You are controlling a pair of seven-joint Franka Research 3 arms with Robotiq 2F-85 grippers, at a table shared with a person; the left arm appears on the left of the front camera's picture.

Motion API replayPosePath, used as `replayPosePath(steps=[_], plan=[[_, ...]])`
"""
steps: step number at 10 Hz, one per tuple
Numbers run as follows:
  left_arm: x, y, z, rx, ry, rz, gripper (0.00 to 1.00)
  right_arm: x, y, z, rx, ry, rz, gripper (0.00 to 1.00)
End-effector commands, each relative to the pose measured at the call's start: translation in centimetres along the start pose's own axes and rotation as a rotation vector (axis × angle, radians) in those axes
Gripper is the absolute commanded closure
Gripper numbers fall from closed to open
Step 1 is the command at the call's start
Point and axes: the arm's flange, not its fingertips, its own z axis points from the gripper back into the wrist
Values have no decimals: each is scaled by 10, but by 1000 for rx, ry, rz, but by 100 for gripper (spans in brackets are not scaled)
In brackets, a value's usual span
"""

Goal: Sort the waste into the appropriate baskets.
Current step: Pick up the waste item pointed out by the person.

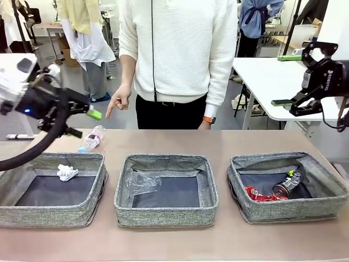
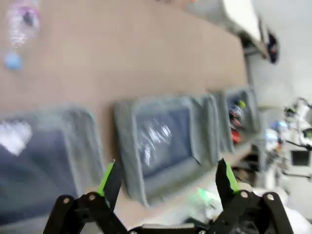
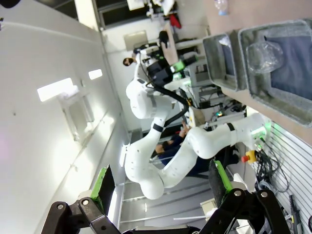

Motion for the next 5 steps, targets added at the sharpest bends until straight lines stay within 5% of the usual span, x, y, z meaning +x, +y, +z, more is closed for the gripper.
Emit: replayPosePath(steps=[1,3,5], plan=[[22,11,-22,1080,-820,-336,0,-1,4,-2,21,-9,-16,0],[36,22,-17,1326,-824,-543,0,-1,4,-2,21,-9,-16,0],[44,35,-12,1396,-743,-438,0,-1,4,-2,21,-9,-16,0]])
